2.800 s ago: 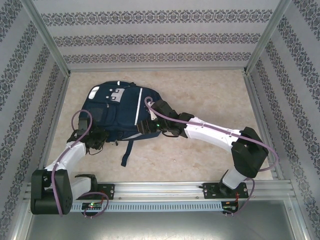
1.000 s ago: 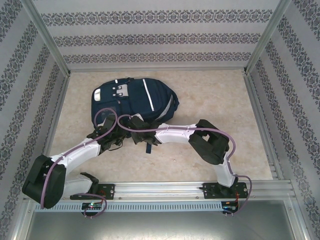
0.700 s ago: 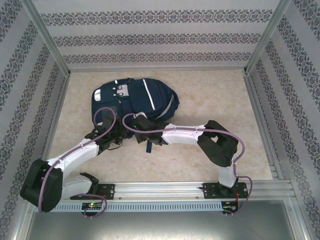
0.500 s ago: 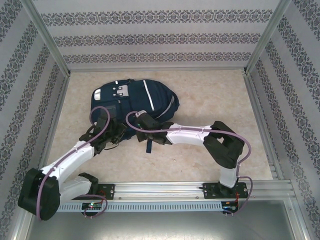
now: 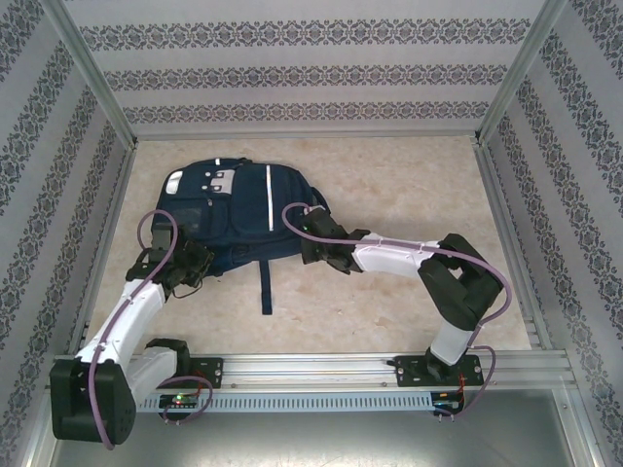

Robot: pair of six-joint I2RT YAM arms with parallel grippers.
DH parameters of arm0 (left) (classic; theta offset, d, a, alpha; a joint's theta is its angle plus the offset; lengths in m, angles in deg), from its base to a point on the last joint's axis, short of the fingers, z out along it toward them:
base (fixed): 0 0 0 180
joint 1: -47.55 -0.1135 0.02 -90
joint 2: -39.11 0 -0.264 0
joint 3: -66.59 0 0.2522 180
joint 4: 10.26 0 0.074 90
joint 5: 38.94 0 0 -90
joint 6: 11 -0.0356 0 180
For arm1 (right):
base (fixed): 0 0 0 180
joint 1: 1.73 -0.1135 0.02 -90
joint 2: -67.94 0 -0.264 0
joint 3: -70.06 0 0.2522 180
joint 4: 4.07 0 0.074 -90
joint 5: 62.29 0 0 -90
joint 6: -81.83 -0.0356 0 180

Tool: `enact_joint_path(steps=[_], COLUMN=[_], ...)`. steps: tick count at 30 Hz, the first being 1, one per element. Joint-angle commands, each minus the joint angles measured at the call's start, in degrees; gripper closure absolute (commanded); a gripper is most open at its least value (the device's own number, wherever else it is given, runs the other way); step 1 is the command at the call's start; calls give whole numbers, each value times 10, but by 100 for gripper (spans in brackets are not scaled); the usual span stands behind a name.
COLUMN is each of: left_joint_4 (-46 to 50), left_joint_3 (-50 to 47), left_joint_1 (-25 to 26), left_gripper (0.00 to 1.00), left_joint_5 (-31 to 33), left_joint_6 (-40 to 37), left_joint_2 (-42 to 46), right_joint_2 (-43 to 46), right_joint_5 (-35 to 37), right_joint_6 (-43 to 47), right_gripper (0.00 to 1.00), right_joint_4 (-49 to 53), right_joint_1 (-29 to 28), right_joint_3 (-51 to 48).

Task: Pack the student bag
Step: Zip the student bag at the top-left of the table.

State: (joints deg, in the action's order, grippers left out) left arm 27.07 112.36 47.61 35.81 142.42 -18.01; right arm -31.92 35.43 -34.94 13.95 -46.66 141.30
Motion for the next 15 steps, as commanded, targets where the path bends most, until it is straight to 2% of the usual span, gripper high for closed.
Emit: enact_joint_path(steps=[1, 4, 6, 9, 12, 13, 15], left_joint_4=[40, 37, 57, 52, 69, 62, 38], left_joint_3=[31, 48, 71, 100, 147, 153, 146], left_joint_1=[-32, -51, -86, -134, -139, -139, -134], left_gripper=[100, 100, 100, 100, 100, 98, 82], left_joint_5=[65, 61, 62, 26, 6, -19, -59], left_joint_6=[-54, -98, -126, -162, -187, -184, -164], left_joint_2=[-15, -40, -70, -124, -178, -189, -187], right_joint_2=[21, 22, 24, 33, 36, 34, 28], right_joint_5=[88, 90, 90, 76, 46, 39, 32], right_joint_6=[-10, -8, -8, -4, 4, 5, 3], right_gripper=[100, 100, 100, 100, 100, 100, 100], right_joint_4=[66, 74, 77, 72, 64, 65, 68], right_joint_1=[34, 44, 53, 58, 43, 35, 13], right_joint_3=[-22, -22, -26, -34, -30, -23, -10])
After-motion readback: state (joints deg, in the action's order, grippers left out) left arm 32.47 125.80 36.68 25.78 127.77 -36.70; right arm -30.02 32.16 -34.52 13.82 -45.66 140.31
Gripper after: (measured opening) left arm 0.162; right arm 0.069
